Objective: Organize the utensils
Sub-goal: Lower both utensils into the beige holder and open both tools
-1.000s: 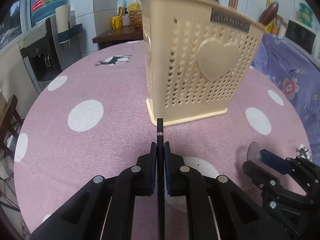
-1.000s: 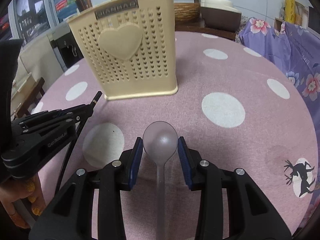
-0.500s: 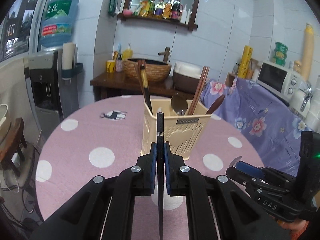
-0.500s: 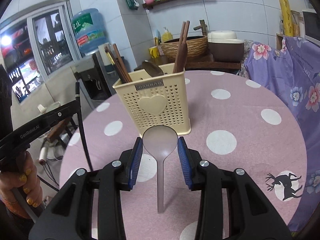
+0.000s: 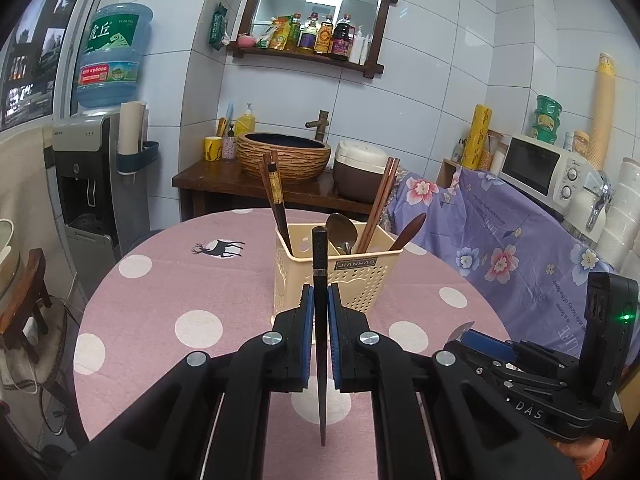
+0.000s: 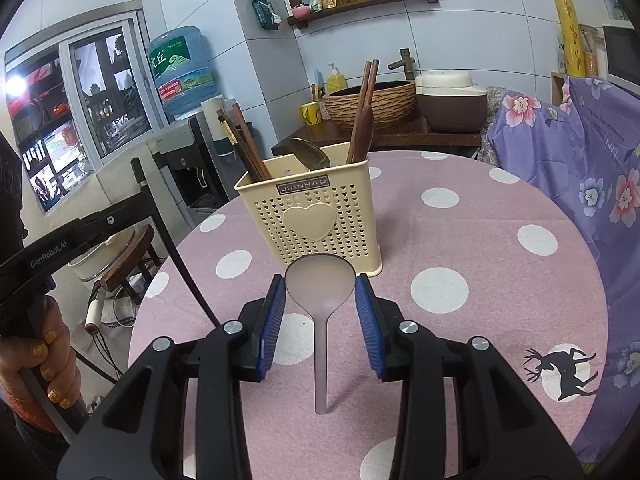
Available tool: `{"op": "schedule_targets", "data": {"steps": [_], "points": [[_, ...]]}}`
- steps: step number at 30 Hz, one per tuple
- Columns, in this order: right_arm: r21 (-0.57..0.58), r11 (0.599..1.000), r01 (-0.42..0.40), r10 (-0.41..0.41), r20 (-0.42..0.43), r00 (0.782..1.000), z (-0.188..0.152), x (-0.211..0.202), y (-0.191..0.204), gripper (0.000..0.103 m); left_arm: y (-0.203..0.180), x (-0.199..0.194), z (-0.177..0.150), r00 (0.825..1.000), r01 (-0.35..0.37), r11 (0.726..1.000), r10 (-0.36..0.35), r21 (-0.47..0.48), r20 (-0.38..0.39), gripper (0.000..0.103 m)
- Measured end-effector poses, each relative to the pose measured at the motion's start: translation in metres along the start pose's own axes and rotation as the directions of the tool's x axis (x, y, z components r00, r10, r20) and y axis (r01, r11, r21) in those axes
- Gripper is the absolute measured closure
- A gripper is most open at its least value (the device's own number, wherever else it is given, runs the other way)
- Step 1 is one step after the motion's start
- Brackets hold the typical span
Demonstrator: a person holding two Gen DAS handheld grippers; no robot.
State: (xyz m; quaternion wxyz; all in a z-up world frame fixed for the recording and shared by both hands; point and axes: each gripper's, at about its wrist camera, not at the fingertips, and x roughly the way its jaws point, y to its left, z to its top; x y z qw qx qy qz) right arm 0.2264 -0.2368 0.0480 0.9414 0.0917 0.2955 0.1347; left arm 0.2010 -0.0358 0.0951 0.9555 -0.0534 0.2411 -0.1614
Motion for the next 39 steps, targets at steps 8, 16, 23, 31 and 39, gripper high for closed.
{"op": "schedule_targets", "data": {"steps": [8,16,23,31,39], "points": [[-0.057,0.998,-0.040,0.042,0.035,0.999,0.035,-0.004,0.016,0.066,-0.009,-0.008,0.031,0.998,0.032,0.999,-0.034,0.035,0.053,0.095],[-0.148,0.989,0.017,0.017,0.227,0.974,0.137,-0.025,0.046,0.066,-0.018,-0.019,0.123,0.980,0.036,0.998,-0.043,0.042,0.196,0.095],[-0.149,0.985,0.090,-0.046,0.277,0.960,0.182,0.011,0.049,0.066,-0.019,0.016,0.160,0.967,-0.043,0.999,0.033,0.033,0.254,0.095],[-0.171,0.974,0.151,-0.111,0.221,0.969,0.133,0.071,0.039,0.066,-0.005,0.073,0.098,0.987,-0.060,0.998,0.057,0.013,0.151,0.095],[-0.189,0.966,0.177,-0.152,0.139,0.979,0.092,0.105,0.033,0.066,0.001,0.091,0.058,0.996,-0.058,0.998,0.057,0.019,0.076,0.095]]}}
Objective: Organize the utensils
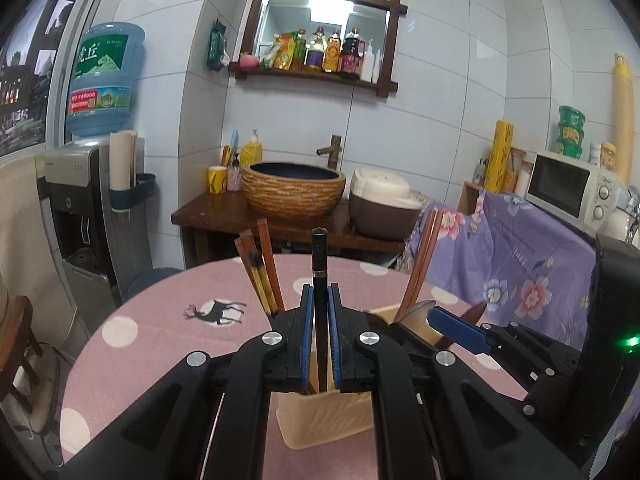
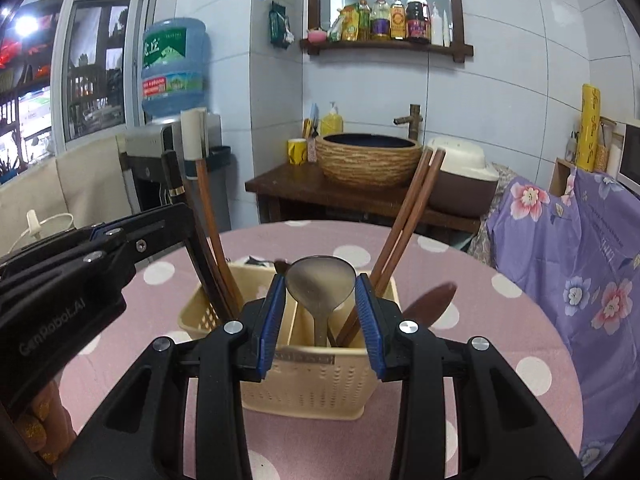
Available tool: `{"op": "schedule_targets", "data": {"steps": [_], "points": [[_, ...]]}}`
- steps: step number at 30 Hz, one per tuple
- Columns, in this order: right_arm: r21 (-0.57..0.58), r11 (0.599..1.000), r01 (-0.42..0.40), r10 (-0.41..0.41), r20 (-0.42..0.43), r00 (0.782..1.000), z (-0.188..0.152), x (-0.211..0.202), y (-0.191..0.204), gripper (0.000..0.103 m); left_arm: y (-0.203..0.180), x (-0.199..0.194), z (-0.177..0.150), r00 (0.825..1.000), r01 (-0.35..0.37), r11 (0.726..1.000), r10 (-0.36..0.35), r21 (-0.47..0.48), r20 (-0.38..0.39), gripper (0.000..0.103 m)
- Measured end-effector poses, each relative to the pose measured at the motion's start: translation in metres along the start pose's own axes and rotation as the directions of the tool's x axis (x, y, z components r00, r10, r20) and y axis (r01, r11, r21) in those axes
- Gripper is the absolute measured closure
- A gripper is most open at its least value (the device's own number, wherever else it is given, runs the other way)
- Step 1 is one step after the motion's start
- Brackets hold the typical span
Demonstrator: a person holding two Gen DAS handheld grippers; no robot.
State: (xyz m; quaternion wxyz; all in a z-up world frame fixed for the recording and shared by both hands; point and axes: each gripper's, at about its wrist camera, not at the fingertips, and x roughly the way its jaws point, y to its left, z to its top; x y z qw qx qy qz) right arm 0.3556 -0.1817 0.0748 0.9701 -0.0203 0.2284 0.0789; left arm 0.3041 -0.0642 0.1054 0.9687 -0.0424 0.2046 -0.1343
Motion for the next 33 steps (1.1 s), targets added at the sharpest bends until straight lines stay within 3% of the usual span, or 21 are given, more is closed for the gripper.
{"op": "schedule_targets", "data": {"steps": [9,13,14,15,16,17,18,20,22,26,33], "points": [[0.029,1.000,-0.003,0.003,0.020,1.000,-0.007,-0.006,-0.008,0.064,0.006,-0.005,-0.007,1.000,-0.003,1.000,0.003,-0.015,0.004,0.094],[0.028,1.000,-0.006,0.004,0.069,0.998,-0.014,-0.033,-0.008,0.050,0.011,-0.033,-0.009,0.999,0.003,1.000,-0.003,-0.011,0.045,0.092],[0.026,1.000,-0.005,0.002,0.081,0.997,-0.017,-0.041,-0.008,0.045,0.011,-0.041,-0.012,0.999,0.005,1.000,-0.005,-0.002,0.053,0.089],[0.024,1.000,-0.002,0.000,0.092,0.996,-0.021,-0.050,-0.009,0.041,0.013,-0.050,-0.016,0.998,0.004,1.000,-0.004,0.003,0.064,0.077],[0.023,1.000,0.004,-0.007,0.100,0.995,-0.027,-0.060,-0.009,0.030,0.015,-0.059,-0.021,0.997,0.001,1.000,-0.001,0.001,0.076,0.059],[0.024,1.000,0.013,-0.015,0.108,0.994,-0.033,-0.069,-0.010,0.018,0.019,-0.069,-0.028,0.996,-0.002,1.000,0.003,-0.005,0.093,0.050],[0.025,0.999,0.023,-0.026,0.115,0.993,-0.041,-0.078,-0.011,0.014,0.022,-0.078,-0.034,0.994,-0.006,1.000,0.007,-0.011,0.109,0.036],[0.025,0.999,0.036,-0.039,0.129,0.991,-0.060,-0.099,-0.013,0.006,0.028,-0.095,-0.053,0.992,-0.021,1.000,0.023,-0.019,0.126,0.026],[0.027,0.998,0.051,-0.054,0.124,0.991,-0.084,-0.118,-0.015,0.006,0.033,-0.110,-0.075,0.989,-0.043,0.999,0.044,-0.010,0.140,0.010],[0.081,0.995,0.051,-0.058,0.084,0.995,-0.136,-0.145,-0.022,0.006,0.042,-0.135,-0.118,0.986,-0.102,0.994,0.105,-0.022,0.130,0.005],[0.111,0.991,0.072,-0.074,0.018,0.997,-0.210,-0.187,-0.011,0.006,0.041,-0.177,-0.169,0.988,-0.110,0.994,0.112,-0.021,0.105,0.005]]}}
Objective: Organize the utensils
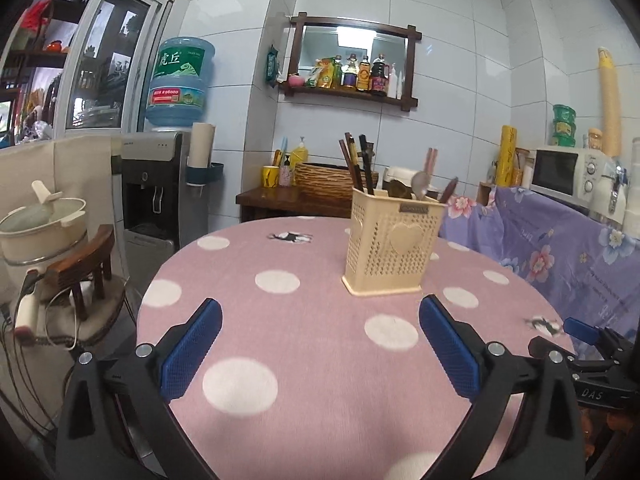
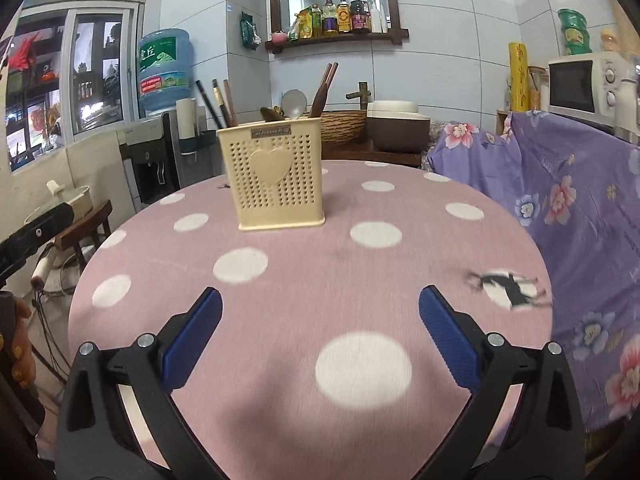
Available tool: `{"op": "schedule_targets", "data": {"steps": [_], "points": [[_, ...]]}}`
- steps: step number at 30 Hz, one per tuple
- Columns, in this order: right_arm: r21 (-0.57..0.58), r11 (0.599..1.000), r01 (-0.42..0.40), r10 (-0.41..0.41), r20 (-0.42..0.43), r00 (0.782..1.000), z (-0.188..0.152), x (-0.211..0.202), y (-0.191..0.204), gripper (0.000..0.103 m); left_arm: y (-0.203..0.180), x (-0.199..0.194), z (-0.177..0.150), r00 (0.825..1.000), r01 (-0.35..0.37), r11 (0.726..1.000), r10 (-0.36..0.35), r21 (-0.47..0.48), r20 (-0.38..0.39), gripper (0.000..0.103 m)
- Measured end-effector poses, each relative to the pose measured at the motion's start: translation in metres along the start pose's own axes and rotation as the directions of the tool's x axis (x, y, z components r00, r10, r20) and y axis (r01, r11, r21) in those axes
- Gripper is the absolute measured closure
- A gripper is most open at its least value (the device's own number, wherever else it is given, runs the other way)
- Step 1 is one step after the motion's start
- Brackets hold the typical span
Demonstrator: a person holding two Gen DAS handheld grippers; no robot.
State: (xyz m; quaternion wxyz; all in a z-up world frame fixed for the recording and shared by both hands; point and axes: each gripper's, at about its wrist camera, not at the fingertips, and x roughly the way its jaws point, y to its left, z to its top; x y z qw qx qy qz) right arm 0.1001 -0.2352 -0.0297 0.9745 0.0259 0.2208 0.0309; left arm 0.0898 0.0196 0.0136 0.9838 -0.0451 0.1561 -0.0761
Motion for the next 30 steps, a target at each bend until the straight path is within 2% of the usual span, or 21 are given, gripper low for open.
{"op": "schedule_targets", "data": {"steps": [3,8,12,16,23,30], "points": [[0.001,1.000,0.002,-0.002,0.025,1.000,-0.011,-0.027,0.006,0.006,-0.003,-0.024,-0.008,1.000,-0.001,1.000,0.001,0.024,0.017,0.005],[0.005,0.999,-0.041,0.040,0.103,0.994,-0.012,-0.071,0.022,0.006,-0.002,-0.059,-0.012,0.998,0.012,1.000,-0.012,0.003,0.055,0.005],[-0.001,0.997,-0.076,0.076,0.126,0.989,-0.014,-0.089,0.033,0.006,-0.008,-0.077,-0.017,0.995,-0.019,0.999,0.015,0.040,0.101,0.005],[-0.026,0.997,-0.073,0.076,0.147,0.986,-0.017,-0.097,0.041,0.006,-0.011,-0.081,-0.019,0.994,-0.012,0.998,0.005,0.063,0.108,0.005],[-0.006,0.998,-0.063,0.063,0.166,0.984,-0.018,-0.101,0.035,0.006,-0.004,-0.081,-0.020,0.995,-0.001,1.000,0.000,0.007,0.101,0.005],[-0.004,0.999,-0.053,0.053,0.175,0.983,-0.018,-0.102,0.033,0.006,-0.005,-0.083,-0.020,0.995,0.005,1.000,-0.006,0.005,0.100,0.005]]}}
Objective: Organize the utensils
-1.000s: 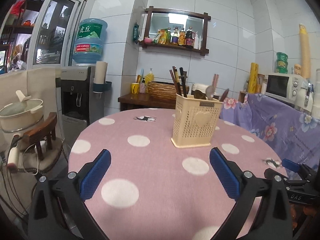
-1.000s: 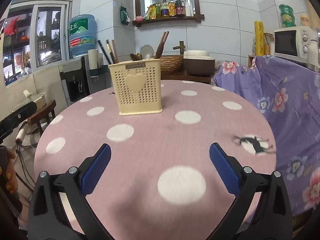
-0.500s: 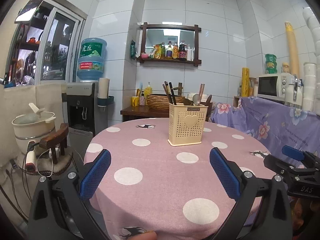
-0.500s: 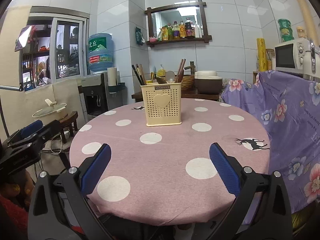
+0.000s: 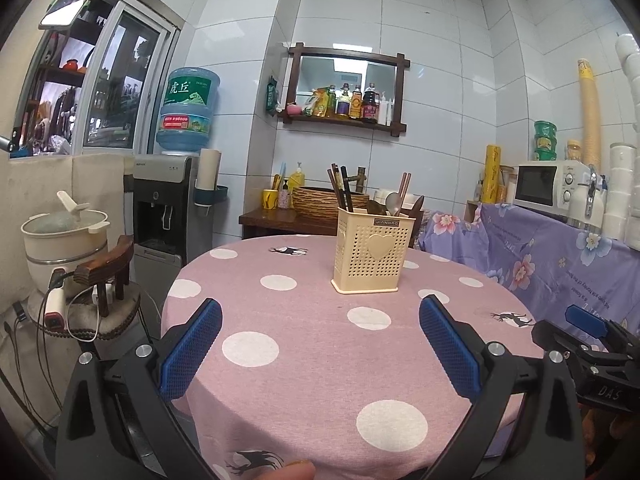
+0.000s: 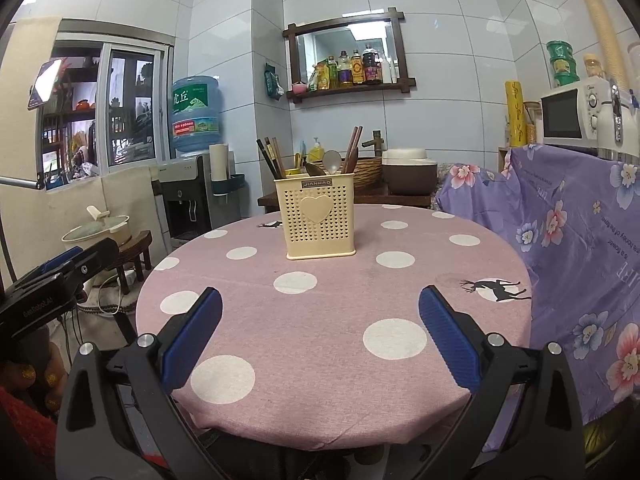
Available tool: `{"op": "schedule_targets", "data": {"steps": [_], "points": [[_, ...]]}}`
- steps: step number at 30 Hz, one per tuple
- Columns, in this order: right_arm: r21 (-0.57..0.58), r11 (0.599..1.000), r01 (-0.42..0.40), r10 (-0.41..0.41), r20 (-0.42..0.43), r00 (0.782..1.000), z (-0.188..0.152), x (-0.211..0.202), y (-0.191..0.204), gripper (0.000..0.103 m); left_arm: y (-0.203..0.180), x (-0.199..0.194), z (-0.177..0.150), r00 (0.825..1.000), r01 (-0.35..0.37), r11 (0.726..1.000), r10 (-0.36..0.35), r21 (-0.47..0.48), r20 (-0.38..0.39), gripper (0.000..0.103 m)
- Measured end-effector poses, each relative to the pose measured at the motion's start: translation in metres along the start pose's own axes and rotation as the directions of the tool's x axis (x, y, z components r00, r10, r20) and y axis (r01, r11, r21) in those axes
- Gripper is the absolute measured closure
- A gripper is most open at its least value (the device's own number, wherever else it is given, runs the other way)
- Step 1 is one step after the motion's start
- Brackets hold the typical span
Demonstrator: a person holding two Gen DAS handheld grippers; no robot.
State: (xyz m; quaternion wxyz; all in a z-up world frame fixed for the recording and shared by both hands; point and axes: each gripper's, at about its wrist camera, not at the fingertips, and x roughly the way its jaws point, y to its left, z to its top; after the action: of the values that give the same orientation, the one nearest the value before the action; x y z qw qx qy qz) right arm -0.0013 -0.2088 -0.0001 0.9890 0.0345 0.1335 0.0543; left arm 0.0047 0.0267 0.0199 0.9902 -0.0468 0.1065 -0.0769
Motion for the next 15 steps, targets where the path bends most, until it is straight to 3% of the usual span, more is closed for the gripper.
{"op": "schedule_targets", "data": {"steps": [15], "points": [[-0.004,1.000,-0.003,0.003,-0.008,1.000,-0.0001,0.0014,0.0031,0.006,0.0023,-0.0004,-0.0012,1.000,-0.003,1.000,0.003,-0.014,-0.012,0.005]]}}
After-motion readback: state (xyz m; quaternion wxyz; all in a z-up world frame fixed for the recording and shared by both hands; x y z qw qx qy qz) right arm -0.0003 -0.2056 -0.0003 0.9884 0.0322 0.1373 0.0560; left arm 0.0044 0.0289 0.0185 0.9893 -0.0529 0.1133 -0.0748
